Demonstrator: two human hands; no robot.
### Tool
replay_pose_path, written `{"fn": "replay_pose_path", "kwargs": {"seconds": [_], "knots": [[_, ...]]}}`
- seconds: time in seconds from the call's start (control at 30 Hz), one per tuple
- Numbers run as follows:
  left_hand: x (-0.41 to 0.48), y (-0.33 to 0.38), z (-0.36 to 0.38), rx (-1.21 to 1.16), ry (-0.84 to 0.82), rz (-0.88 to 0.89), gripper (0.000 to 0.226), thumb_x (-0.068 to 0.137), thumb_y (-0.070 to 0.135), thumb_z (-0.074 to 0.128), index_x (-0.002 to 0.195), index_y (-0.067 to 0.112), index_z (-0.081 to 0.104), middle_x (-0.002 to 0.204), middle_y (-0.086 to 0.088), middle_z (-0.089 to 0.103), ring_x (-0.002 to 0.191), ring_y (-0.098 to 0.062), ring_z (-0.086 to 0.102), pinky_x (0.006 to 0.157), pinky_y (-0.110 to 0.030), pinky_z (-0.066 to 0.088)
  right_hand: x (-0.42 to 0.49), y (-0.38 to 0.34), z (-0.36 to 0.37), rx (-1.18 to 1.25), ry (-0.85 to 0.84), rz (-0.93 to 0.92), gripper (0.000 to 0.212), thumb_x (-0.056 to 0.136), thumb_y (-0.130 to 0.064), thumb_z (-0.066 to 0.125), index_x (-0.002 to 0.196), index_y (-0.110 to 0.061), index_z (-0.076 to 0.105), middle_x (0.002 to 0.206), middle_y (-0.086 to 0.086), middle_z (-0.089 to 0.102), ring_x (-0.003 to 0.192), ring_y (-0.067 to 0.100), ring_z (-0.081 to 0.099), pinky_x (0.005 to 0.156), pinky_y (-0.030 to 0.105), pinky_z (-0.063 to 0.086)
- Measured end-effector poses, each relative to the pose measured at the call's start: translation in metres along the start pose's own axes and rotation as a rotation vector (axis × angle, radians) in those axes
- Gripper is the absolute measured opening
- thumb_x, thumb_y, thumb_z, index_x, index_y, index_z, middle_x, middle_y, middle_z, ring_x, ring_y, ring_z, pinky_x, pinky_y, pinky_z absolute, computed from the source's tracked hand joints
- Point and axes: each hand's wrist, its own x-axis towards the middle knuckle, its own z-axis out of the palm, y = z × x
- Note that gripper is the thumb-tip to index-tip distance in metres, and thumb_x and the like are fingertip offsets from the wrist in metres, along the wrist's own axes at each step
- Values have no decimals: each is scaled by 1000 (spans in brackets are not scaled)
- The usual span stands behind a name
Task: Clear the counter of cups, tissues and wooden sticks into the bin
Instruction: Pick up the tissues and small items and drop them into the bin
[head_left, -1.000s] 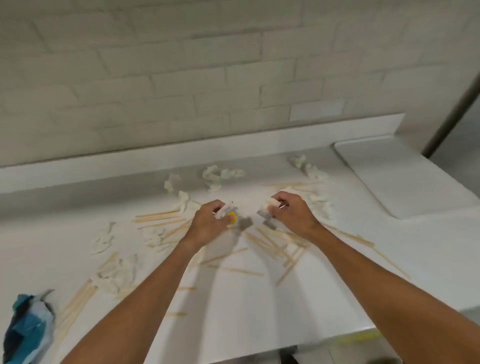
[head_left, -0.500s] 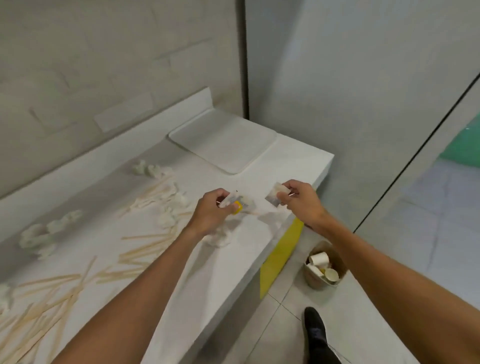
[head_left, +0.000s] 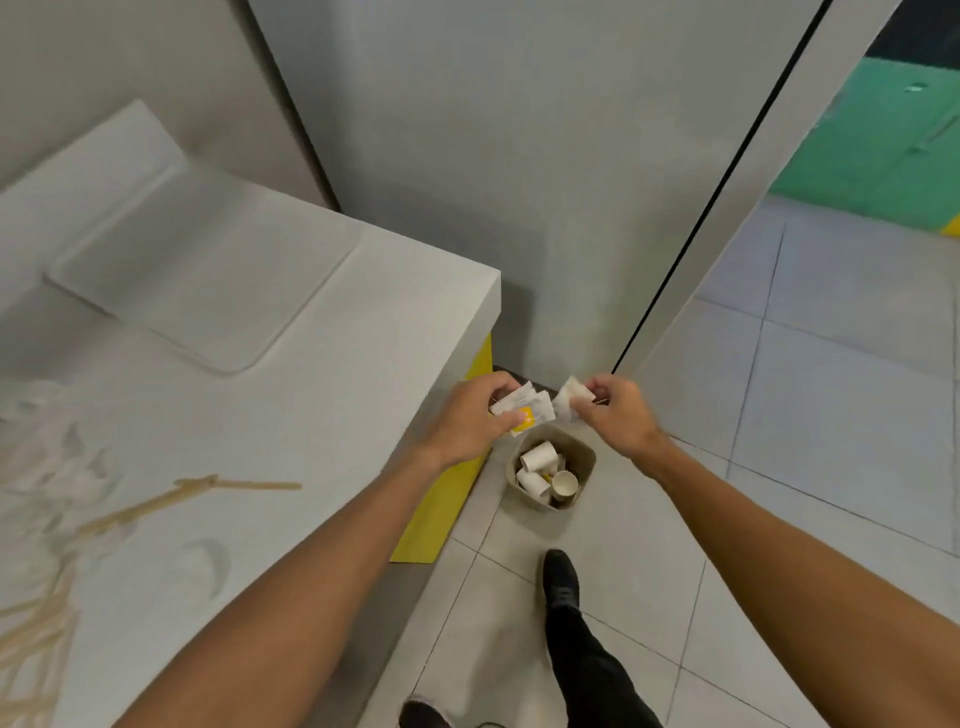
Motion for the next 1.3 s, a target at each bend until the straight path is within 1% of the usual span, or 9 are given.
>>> {"fn": "replay_pose_path", "kwargs": {"seconds": [0.13,0.23,0.4,0.6,0.73,0.93,1.07,1.13,1.3], "knots": [[47,-33,47,26,-99,-153,10,83,7,69,91,11,64,83,-5,66,70,-10,54,61,-23,42,34,49,-3,-79,-55,113,4,87,-9,63,89,-9,67,77,4,64,68,15,55,61,28,44],[75,-68,79,42,-125,-272,11,82,7,68,93,10,65,85,-5,66,72,-14,56,55,-15,40,63,88,3,-130,-57,173,3,86,-11,63,88,-10,65,76,3,59,70,16,52,60,28,42],[114,-139,137,63,-119,-424,12,81,9,70,91,11,65,88,-6,68,75,-19,59,55,-23,41,118,158,29,-140,-56,305,5,86,-8,63,91,-8,63,76,2,54,67,15,49,55,22,40],[145,-216,208,58,-136,-501,22,79,9,67,100,10,66,95,-8,70,86,-25,65,72,-38,55,175,245,71,-175,-59,384,8,87,-6,62,95,-8,62,81,4,56,69,15,49,55,20,42],[161,-250,236,55,-157,-506,25,68,24,65,93,24,62,93,-3,69,85,-23,65,74,-40,56,198,278,89,-174,-57,387,12,87,-7,61,99,-10,61,86,3,57,76,17,53,55,19,44],[162,-254,231,117,-187,-493,38,82,10,70,118,11,62,112,-8,62,102,-24,59,89,-38,51,196,285,90,-199,-117,435,20,90,-16,64,109,-16,58,105,6,59,86,20,58,63,24,51],[144,-242,209,97,-211,-499,38,85,16,70,121,16,59,112,-1,58,100,-16,54,88,-31,49,183,264,82,-200,-158,369,18,89,-14,64,107,-15,59,101,3,60,88,17,55,71,25,47],[135,-233,197,87,-206,-487,38,86,18,70,122,18,59,113,0,58,102,-16,55,90,-33,50,175,247,78,-190,-173,332,17,90,-15,64,106,-13,60,96,1,59,90,18,56,78,27,48],[112,-200,165,85,-179,-434,37,87,17,69,123,16,59,117,-2,59,108,-17,56,93,-31,48,148,201,71,-199,-200,241,18,91,-18,62,108,-13,60,106,5,64,97,22,59,84,32,50]]}}
